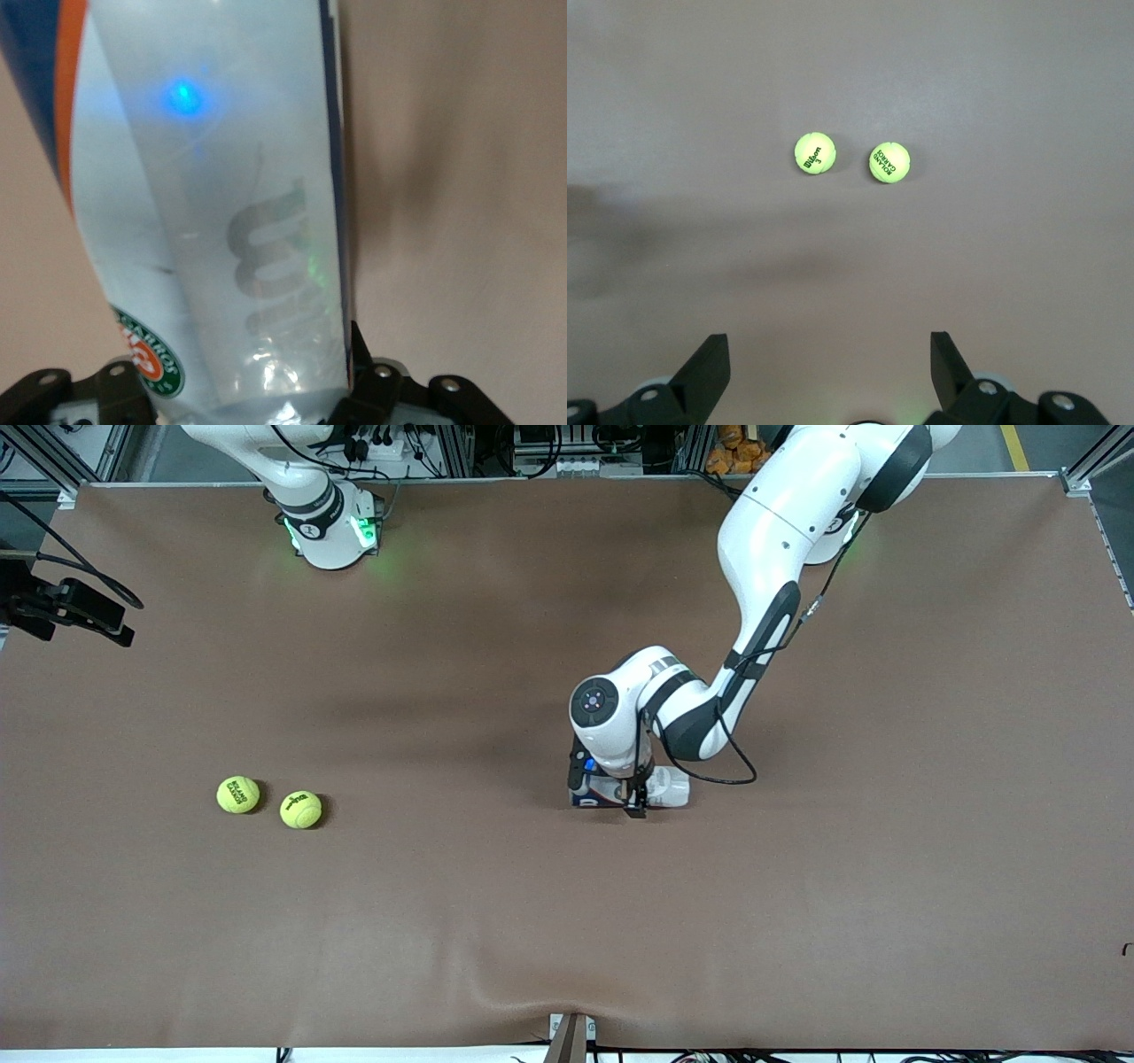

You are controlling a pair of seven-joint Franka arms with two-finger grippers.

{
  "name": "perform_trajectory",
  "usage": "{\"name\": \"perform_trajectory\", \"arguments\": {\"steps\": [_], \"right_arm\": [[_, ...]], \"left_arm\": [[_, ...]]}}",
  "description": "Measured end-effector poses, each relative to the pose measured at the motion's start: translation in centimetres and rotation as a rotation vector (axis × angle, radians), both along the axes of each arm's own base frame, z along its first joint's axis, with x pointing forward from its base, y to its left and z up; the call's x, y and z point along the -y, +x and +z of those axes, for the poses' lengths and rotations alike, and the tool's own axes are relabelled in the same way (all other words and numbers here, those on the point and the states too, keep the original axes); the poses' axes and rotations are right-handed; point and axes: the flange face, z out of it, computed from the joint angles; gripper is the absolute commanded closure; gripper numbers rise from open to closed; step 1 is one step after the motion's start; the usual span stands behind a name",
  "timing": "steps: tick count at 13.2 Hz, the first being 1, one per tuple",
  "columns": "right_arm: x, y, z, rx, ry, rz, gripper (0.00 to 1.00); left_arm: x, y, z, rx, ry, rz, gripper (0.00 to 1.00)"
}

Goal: Insert tennis ball vertically with right arm
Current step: 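Lift the tube upright and move it toward the tennis balls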

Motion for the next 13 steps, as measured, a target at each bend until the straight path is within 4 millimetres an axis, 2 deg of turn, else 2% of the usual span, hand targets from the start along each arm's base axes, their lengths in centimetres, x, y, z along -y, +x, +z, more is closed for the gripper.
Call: {"name": "perform_trajectory", "arguments": {"steps": [3,6,10,13], "right_arm": [[0.0,0.0,0.0,0.000,0.000,0.000,0.00],[0.0,0.0,0.0,0.000,0.000,0.000,0.00],[0.0,0.0,0.0,0.001,0.000,0.000,0.00],[0.0,0.0,0.0,0.001,0.000,0.000,0.00]], "left_arm": [[4.6,-1.9,2.7,0.048,-0.128,0.045,0.27],[8.1,-2.7,5.1,0.126,-0.322,0.106,0.27],[10.2,-2.0,8.2,0.222,-0.602,0.209,0.27],[11.2,-2.1,9.3,0.254,-0.803,0.285,0.27]]}}
